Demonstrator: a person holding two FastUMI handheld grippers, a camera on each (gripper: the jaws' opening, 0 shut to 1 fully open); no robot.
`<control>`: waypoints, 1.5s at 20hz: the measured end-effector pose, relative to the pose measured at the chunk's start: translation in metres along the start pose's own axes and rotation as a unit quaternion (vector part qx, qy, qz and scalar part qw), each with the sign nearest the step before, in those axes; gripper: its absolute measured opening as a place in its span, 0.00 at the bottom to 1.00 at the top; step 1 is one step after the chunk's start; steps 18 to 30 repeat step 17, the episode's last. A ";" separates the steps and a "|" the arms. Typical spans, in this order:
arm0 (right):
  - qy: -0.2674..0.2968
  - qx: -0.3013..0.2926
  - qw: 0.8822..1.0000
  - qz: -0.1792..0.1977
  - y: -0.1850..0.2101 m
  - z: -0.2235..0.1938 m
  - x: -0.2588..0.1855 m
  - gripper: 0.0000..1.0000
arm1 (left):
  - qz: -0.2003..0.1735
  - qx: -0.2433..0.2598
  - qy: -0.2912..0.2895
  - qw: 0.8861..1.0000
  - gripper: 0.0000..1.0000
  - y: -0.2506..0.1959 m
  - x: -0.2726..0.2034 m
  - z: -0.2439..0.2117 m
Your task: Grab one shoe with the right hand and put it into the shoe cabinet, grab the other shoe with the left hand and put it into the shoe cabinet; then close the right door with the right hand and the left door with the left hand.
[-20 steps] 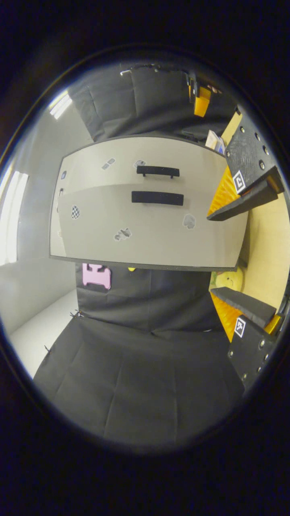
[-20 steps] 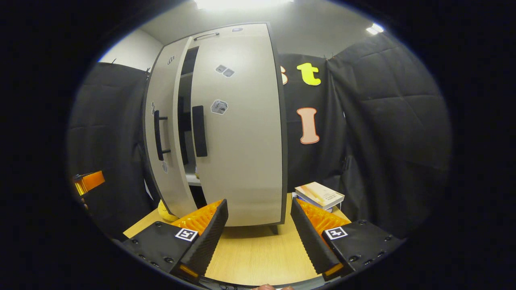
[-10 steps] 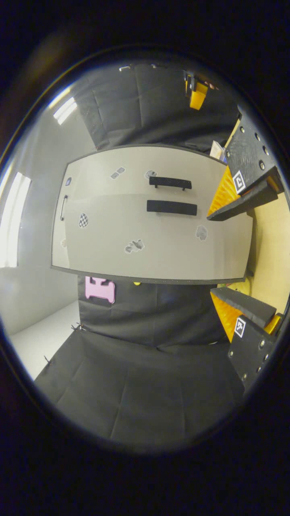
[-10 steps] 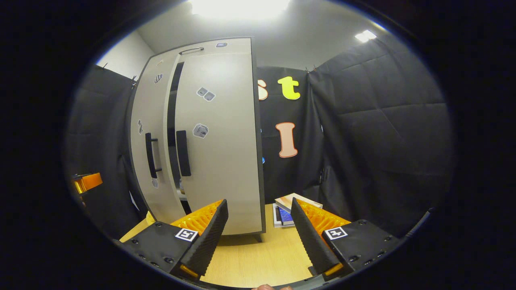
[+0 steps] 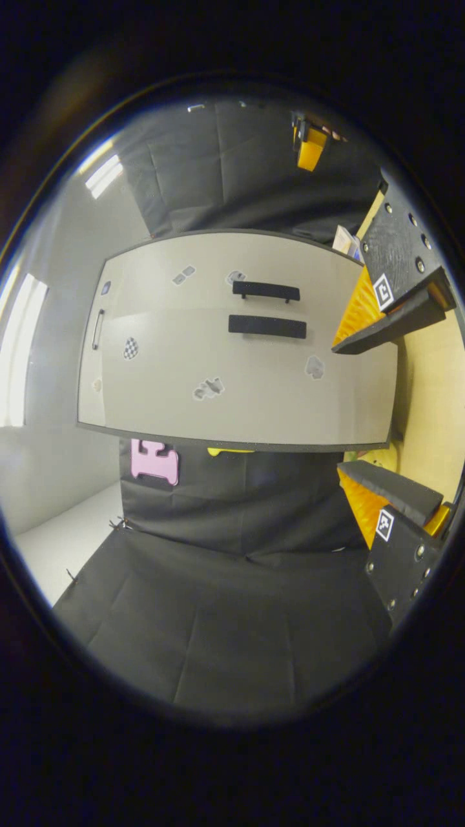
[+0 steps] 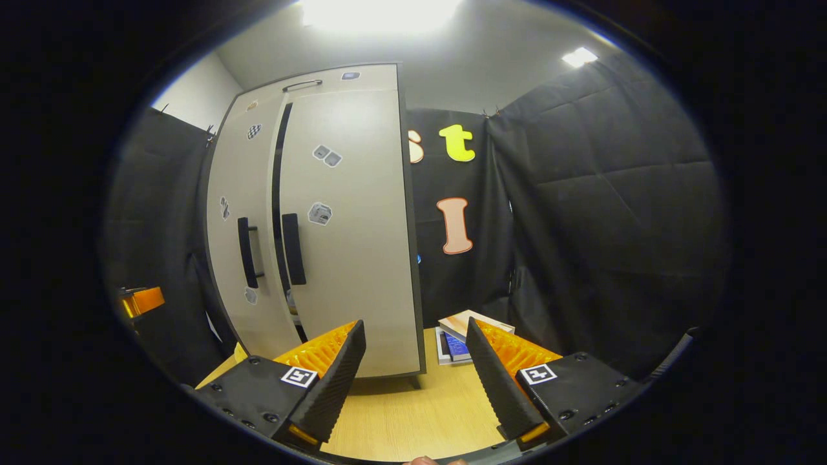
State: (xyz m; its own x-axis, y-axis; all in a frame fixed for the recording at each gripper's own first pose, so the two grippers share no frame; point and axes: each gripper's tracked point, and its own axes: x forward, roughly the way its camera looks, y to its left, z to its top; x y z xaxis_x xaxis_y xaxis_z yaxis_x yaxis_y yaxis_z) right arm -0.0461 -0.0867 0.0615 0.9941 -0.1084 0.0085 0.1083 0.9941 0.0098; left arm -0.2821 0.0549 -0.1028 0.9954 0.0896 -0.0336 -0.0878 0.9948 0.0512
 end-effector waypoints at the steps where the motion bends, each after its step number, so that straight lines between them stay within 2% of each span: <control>1: 0.000 0.000 1.000 0.000 0.003 0.000 0.003 0.98 | 0.002 -0.001 -0.005 1.000 0.99 0.002 -0.001 0.002; 4: 0.004 0.008 1.000 0.011 0.013 -0.003 0.004 0.98 | -0.006 -0.007 -0.007 1.000 0.99 0.003 0.001 -0.002; 8: 0.007 0.000 1.000 0.022 0.023 -0.004 0.004 0.98 | 0.002 -0.003 -0.004 1.000 0.99 0.012 -0.005 -0.009; 12: 0.012 0.002 0.999 0.032 0.038 -0.003 0.010 0.98 | 0.029 0.010 -0.016 0.999 0.99 0.033 -0.015 -0.011; 15: 0.020 0.006 0.999 0.035 0.047 0.001 0.014 0.98 | 0.033 0.004 -0.021 0.999 0.99 0.040 -0.008 -0.015; 16: 0.024 0.002 0.999 0.036 0.049 0.001 0.015 0.98 | 0.035 -0.002 -0.019 0.999 0.94 0.042 -0.003 -0.020; 17: 0.027 -0.004 0.999 0.036 0.049 0.002 0.015 0.98 | 0.038 -0.007 -0.018 0.999 0.99 0.044 0.002 -0.023; 30: 0.027 -0.004 0.999 0.036 0.049 0.002 0.015 0.98 | 0.038 -0.007 -0.018 0.999 0.99 0.044 0.002 -0.023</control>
